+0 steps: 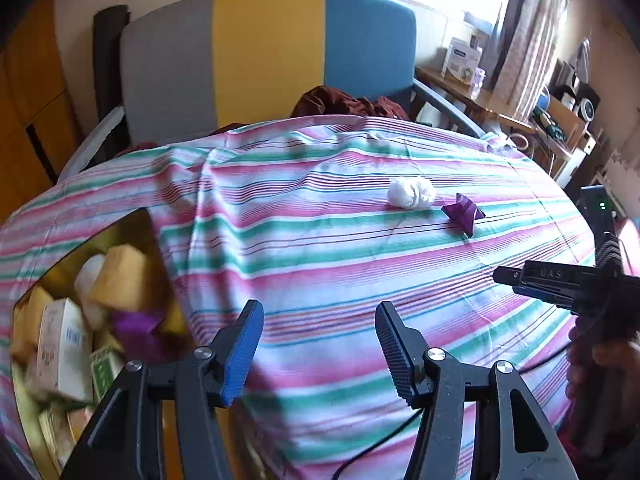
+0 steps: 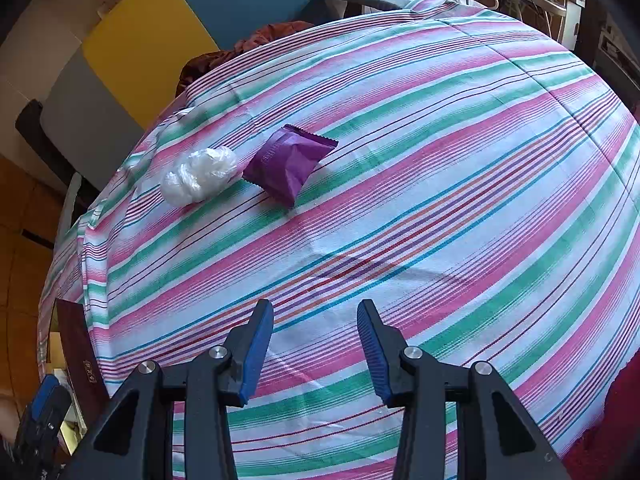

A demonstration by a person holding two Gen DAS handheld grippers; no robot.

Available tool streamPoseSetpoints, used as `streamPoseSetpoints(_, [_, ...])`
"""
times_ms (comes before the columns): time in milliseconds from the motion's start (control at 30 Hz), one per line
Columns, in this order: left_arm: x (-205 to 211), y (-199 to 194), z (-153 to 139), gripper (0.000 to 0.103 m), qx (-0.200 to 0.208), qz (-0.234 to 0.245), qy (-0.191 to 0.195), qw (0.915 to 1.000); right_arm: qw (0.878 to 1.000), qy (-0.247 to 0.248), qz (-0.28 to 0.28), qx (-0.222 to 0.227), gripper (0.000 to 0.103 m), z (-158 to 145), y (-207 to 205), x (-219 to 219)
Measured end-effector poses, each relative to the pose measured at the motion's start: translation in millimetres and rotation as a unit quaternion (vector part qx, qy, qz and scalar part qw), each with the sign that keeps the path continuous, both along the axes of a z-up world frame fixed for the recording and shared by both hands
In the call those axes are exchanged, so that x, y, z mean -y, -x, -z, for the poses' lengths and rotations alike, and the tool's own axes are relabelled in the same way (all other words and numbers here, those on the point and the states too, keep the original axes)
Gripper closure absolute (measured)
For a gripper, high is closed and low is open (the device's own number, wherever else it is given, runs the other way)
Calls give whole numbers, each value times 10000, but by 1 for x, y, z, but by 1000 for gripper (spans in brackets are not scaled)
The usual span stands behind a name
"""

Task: Organize objects
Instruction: 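Move both open grippers from the tray back toward the remaining items, then grasp the white plastic-wrapped bundle with the left gripper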

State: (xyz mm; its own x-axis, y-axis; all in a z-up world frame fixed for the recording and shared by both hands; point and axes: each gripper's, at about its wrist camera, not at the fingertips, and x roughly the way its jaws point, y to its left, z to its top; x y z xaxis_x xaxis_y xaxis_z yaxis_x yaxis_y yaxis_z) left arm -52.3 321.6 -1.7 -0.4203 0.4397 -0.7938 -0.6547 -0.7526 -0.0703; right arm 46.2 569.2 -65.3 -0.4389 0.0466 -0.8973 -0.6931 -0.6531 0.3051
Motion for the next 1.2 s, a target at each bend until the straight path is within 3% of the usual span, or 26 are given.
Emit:
streamPoseSetpoints(233, [-60,17,9,44,-213,501,342,9979,9997,190,25,-143,59,0,-1,-3])
streamPoseSetpoints(500, [-121,37,19,40,-284,1004,477,9934,9979,523,183,-344,59,2,-8,-11])
streamPoseSetpoints(900, [-212,55,45,27,-1062,1978,832,9709,9954,799,243,-465,59,5,-11,-14])
streamPoseSetpoints(1033, [-231,68,61,26,-969,2060,878,9698,9949,861,243,-468,59,7,-11,-15])
streamPoseSetpoints(1067, [-233,70,63,27,-933,2060,856,9703,9948,869,247,-464,59,8,-11,-14])
streamPoseSetpoints(1100, [-235,73,67,41,-821,2060,822,9716,9948,875,243,-459,59,9,-11,-14])
streamPoseSetpoints(1133, [-236,74,71,68,-649,2079,806,9727,9949,877,234,-447,59,9,-10,-14])
streamPoseSetpoints(1200, [-233,76,77,72,-421,1976,777,9763,9951,871,219,-411,59,10,-10,-13])
